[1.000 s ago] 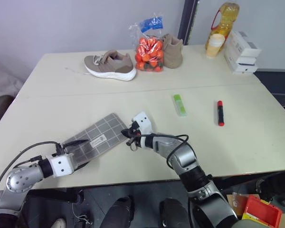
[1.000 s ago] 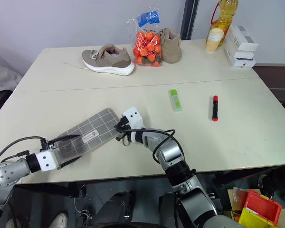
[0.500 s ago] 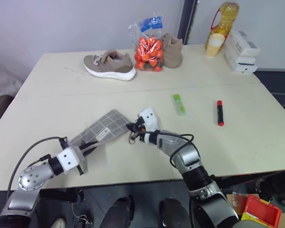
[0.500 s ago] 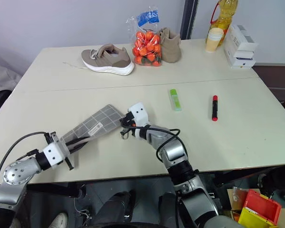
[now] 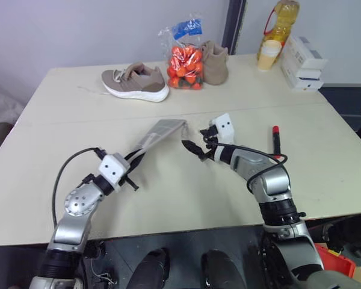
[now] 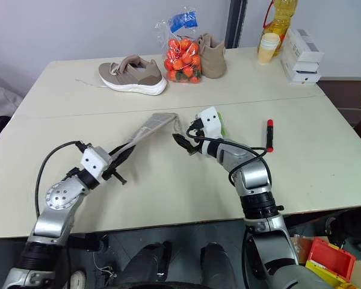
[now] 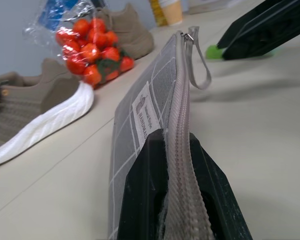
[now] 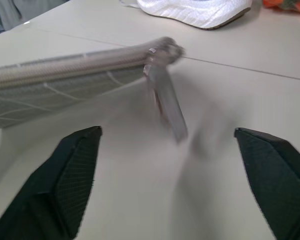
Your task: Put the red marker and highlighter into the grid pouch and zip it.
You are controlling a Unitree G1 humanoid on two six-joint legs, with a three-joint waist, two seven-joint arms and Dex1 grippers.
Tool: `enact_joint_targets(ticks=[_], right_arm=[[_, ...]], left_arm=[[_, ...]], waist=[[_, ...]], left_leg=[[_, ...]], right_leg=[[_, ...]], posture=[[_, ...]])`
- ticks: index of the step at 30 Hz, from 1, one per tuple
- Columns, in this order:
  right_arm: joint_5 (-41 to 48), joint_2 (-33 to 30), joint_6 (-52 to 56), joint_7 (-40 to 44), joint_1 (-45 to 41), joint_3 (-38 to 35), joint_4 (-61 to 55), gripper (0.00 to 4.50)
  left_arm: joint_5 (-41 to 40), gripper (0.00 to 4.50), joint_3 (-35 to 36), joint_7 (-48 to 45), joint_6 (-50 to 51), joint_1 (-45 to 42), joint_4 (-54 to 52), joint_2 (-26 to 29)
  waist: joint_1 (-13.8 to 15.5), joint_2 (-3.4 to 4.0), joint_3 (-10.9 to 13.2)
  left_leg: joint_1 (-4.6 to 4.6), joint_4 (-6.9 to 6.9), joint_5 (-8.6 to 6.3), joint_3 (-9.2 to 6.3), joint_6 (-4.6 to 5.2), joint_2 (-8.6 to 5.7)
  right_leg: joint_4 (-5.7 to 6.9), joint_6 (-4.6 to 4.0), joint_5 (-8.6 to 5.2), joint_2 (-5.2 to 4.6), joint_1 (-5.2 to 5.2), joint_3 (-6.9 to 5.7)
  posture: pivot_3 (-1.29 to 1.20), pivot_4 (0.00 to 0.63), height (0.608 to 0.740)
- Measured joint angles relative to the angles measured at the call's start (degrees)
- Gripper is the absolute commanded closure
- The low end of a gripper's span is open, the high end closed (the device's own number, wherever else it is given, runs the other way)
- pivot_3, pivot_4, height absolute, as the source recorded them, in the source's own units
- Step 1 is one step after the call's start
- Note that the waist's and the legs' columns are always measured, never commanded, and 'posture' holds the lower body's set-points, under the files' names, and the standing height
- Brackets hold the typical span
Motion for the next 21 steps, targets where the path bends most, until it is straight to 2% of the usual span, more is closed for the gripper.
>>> enact_joint_targets(ticks=[7, 10, 16, 17, 21], right_arm=[[-1.51, 0.58, -0.25, -2.09, -1.02, 1.03, 0.30, 0.03], [-2.01, 1.25, -0.96, -3.03, -1.79, 1.02, 0.92, 0.82], [-2.74, 1.67, -2.13, -3.44, -1.79, 1.05, 1.80, 4.06], [-2.73, 1.74, -2.14, -3.38, -1.79, 1.10, 1.80, 4.42], [-3.18, 1.48, -2.12, -2.99, -1.74, 2.42, 1.43, 4.42]], left_arm=[[0.04, 4.50, -0.81, -1.36, -0.14, -0.07, 0.33, 0.01], [0.04, 4.50, -0.98, -1.88, -0.22, -0.05, 0.34, 0.00], [0.05, 4.50, -1.15, -1.97, -0.52, -0.03, 0.43, 0.00], [0.06, 4.50, -1.30, -1.97, -0.54, -0.03, 0.46, -0.01], [0.26, 4.50, -1.42, -1.68, -0.53, -0.03, 0.51, -0.24]], waist=[[0.16, 0.00, 0.00], [0.17, 0.00, 0.00], [0.15, 0.00, 0.00], [0.14, 0.00, 0.00], [0.15, 0.00, 0.00]], left_leg=[[0.00, 0.02, 0.02, 0.00, -0.03, -0.02], [0.00, 0.02, 0.02, -0.01, -0.03, -0.02], [0.00, 0.02, 0.03, -0.01, -0.04, -0.02], [0.00, 0.02, 0.03, 0.00, -0.04, -0.02], [0.00, 0.02, 0.03, -0.01, -0.04, -0.02]], right_leg=[[0.00, 0.00, 0.00, -0.01, 0.02, 0.00], [0.00, 0.00, 0.00, -0.01, 0.02, 0.00], [0.00, 0.00, 0.00, -0.01, 0.02, 0.00], [0.00, 0.00, 0.00, -0.01, 0.02, 0.00], [0.00, 0.00, 0.00, -0.01, 0.01, 0.00]], posture=[[0.00, 0.150, 0.740], [0.00, 0.150, 0.740], [0.00, 0.150, 0.740], [0.00, 0.150, 0.740], [0.00, 0.150, 0.740]])
